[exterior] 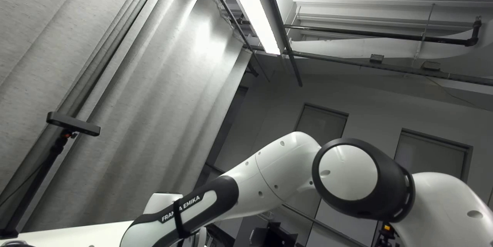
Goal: Pour the contents in the bowl into the blue cup
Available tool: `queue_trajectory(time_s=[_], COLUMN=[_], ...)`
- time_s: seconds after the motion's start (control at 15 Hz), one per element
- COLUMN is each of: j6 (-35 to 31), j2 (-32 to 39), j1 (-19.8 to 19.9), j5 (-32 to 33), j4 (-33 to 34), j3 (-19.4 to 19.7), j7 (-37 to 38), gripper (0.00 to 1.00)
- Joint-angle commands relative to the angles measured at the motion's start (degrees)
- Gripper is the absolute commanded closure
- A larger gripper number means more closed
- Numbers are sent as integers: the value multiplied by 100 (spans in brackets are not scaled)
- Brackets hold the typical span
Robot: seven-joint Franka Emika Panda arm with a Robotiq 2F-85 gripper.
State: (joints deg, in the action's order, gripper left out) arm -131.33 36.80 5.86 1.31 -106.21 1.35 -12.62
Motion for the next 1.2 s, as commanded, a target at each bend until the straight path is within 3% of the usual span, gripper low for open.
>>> queue_trajectory(time_s=[0.0,0.4,1.13], j6=[551,307,342], j2=[-15,3,-146], j1=[156,27,100], j5=[-393,-936,-955], j4=[324,263,519], j3=[-224,-539,-564], j7=[-27,51,-59], gripper=[98,98,98])
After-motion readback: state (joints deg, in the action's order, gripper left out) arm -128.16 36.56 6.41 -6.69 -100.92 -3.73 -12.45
